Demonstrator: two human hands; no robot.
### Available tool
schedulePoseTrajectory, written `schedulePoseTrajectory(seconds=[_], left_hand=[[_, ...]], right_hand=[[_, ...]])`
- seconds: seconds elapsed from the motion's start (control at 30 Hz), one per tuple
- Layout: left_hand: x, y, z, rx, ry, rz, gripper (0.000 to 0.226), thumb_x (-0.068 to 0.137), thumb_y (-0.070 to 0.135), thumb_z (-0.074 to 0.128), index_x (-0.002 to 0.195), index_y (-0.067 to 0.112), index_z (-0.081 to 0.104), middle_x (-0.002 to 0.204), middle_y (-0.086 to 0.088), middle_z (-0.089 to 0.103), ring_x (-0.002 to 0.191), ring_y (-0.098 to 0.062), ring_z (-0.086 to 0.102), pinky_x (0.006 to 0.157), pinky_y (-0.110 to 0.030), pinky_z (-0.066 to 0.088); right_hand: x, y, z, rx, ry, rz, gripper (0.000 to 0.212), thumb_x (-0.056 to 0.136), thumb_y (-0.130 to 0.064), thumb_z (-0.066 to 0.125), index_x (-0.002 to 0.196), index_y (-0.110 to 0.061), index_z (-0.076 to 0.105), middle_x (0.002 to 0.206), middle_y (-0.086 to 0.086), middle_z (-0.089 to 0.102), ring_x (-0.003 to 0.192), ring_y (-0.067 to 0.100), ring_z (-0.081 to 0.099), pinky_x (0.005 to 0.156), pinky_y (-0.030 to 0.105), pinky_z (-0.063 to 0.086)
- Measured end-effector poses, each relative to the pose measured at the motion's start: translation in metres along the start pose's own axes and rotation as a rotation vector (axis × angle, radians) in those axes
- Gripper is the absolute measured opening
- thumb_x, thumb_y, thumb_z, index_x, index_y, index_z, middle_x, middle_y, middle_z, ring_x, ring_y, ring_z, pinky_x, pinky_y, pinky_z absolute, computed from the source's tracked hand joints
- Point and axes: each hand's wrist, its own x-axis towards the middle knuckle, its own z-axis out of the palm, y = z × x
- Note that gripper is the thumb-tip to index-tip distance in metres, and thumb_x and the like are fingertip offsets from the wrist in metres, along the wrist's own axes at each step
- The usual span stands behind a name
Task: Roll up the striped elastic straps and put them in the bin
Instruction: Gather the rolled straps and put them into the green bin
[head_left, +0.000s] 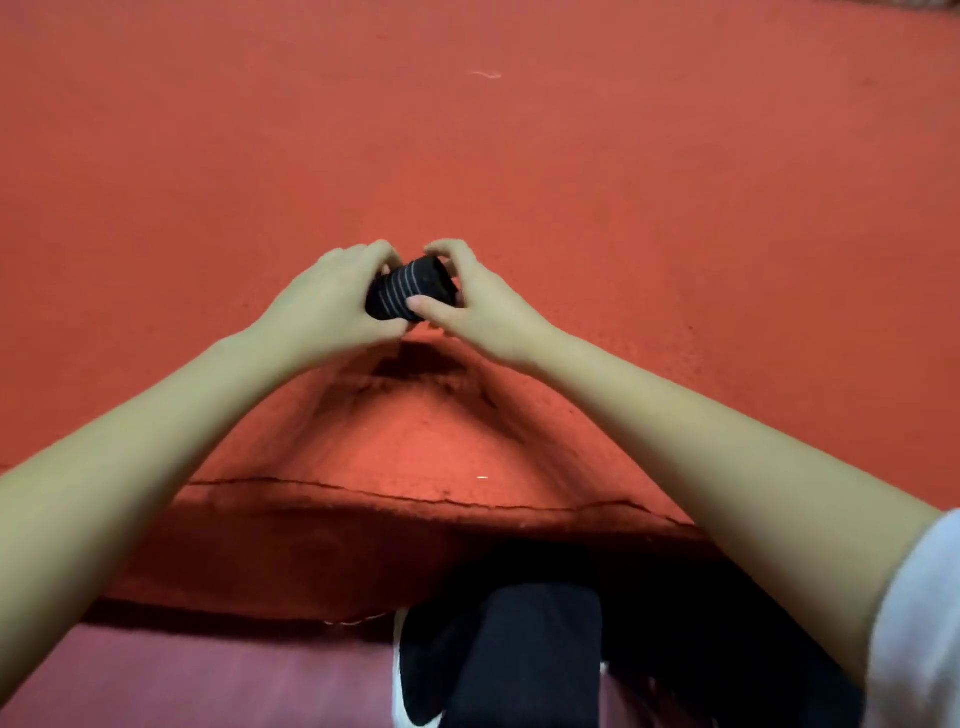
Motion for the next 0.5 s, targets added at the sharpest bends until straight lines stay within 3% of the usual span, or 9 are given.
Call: schedulePoseTrajectory(seconds=[0.1,0.2,0.27,0.37,0.5], left_hand=[[0.014,0.062,0.019,-0.091,-0.012,0.116,0.051,0.068,0.044,0.068,0.107,0.014,0.053,0.101,-0.006,0.063,0.092,-0.027,0.056,0.077,-0.043,0.046],[0.026,0.129,0.046,-0.133,-0.076,0.266,0.052,0.072,0.037,0.077,0.111,0.010,0.054,0.103,-0.009,0.060,0.095,-0.026,0.055,0.079,-0.037,0.042],[0.032,0.176,0.063,-0.138,-0.153,0.374,0.054,0.073,0.042,0.073,0.113,0.010,0.055,0.103,-0.008,0.057,0.095,-0.022,0.052,0.076,-0.030,0.036],[0.032,0.251,0.085,-0.170,-0.264,0.519,0.049,0.075,0.042,0.068,0.110,0.010,0.055,0.093,-0.002,0.059,0.087,-0.021,0.053,0.071,-0.031,0.037],[0.015,0.354,0.118,-0.233,-0.344,0.669,0.044,0.077,0.033,0.075,0.108,0.013,0.052,0.079,0.010,0.054,0.073,-0.016,0.051,0.063,-0.030,0.035]], right_hand=[[-0.048,0.016,-0.054,-0.022,0.041,0.055,0.046,0.091,-0.017,0.063,0.133,-0.009,0.044,0.122,0.010,0.055,0.081,0.020,0.061,0.083,0.033,0.051],[-0.107,0.032,-0.106,-0.070,0.121,0.103,0.038,0.089,-0.014,0.065,0.123,-0.010,0.050,0.109,0.003,0.057,0.070,0.008,0.059,0.071,0.025,0.050],[-0.149,0.045,-0.136,-0.150,0.170,0.136,0.036,0.087,-0.014,0.067,0.120,-0.010,0.053,0.107,-0.001,0.057,0.076,0.001,0.053,0.076,0.020,0.043],[-0.219,0.064,-0.176,-0.232,0.257,0.218,0.038,0.083,-0.021,0.072,0.117,-0.012,0.058,0.103,-0.004,0.060,0.089,0.011,0.053,0.087,0.029,0.044],[-0.327,0.082,-0.220,-0.458,0.358,0.320,0.043,0.083,-0.038,0.068,0.120,-0.020,0.055,0.107,-0.003,0.065,0.096,0.020,0.058,0.085,0.041,0.047]])
